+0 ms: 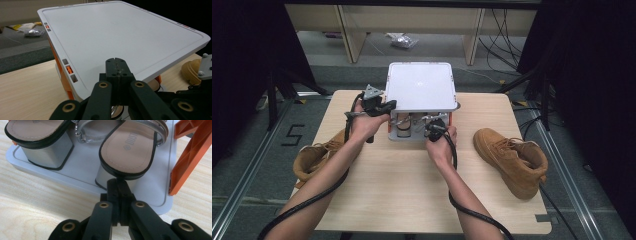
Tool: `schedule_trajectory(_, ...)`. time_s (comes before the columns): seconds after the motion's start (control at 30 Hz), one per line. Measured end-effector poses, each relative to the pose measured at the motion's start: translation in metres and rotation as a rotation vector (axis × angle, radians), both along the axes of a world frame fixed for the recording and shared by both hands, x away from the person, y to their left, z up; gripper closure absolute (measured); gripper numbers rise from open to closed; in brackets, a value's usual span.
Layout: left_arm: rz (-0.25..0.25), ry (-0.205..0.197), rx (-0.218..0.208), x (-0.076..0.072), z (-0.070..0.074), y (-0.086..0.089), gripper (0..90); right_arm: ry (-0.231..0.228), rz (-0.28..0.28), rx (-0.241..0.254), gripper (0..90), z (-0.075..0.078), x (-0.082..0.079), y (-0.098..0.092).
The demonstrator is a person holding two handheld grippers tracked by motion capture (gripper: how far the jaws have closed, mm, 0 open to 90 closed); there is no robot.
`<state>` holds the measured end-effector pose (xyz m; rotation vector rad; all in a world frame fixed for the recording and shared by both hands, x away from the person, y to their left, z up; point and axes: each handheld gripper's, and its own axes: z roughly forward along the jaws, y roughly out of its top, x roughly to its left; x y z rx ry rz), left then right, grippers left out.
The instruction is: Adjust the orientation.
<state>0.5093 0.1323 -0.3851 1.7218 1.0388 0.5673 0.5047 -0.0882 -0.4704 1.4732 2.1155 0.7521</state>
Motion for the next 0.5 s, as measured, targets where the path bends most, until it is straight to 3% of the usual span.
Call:
schedule_trajectory(0.37, 0.001, -0.003, 0.004, -0.0001, 0.0001, -0.0004, 89.9, -0.011, 0.016, -0.018, 89.1, -0.0004, 0.0002, -0.0026)
schedule_trajectory(0.5, 0.000, -0.003, 0.005, 0.0000, 0.0001, -0.0004, 89.9, 0.001, 0.025, 0.002, 87.9, 0.0001, 0.0014, -0.0046)
